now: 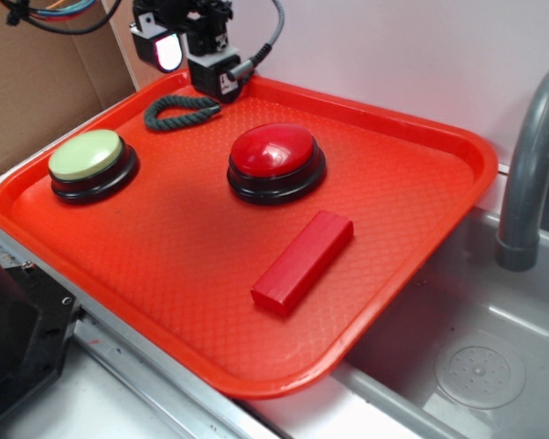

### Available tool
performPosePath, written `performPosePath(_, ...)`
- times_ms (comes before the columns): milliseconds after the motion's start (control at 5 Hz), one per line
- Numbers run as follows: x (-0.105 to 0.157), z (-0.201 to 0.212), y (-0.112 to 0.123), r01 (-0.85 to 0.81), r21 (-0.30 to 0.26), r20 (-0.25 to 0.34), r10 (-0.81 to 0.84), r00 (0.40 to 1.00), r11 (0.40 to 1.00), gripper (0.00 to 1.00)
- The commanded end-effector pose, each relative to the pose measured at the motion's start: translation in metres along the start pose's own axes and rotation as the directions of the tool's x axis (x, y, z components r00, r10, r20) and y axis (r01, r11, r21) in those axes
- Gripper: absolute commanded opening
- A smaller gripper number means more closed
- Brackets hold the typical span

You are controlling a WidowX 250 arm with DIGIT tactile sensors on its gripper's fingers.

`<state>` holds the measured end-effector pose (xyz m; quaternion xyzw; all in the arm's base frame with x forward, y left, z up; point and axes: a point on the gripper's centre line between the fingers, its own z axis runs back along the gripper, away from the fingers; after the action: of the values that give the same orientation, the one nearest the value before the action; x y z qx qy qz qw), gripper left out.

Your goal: Push the red button.

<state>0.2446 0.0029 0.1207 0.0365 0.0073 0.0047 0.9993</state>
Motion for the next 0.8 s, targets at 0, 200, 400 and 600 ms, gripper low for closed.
performPosePath(0, -0.003, 0.025, 0.002, -0.036, -0.026, 0.074, 0.037, 0.997, 0.999, 1.00)
performPosePath(200, -0.011, 0.033, 0.005, -0.055, -0.034, 0.096, 0.058, 0.994, 0.998, 1.00)
performPosePath(400, -0.016, 0.037, 0.007, -0.071, -0.032, 0.107, 0.074, 0.992, 0.997, 1.00)
performPosePath(600, -0.017, 0.039, 0.008, -0.073, -0.032, 0.109, 0.077, 0.991, 0.997, 1.00)
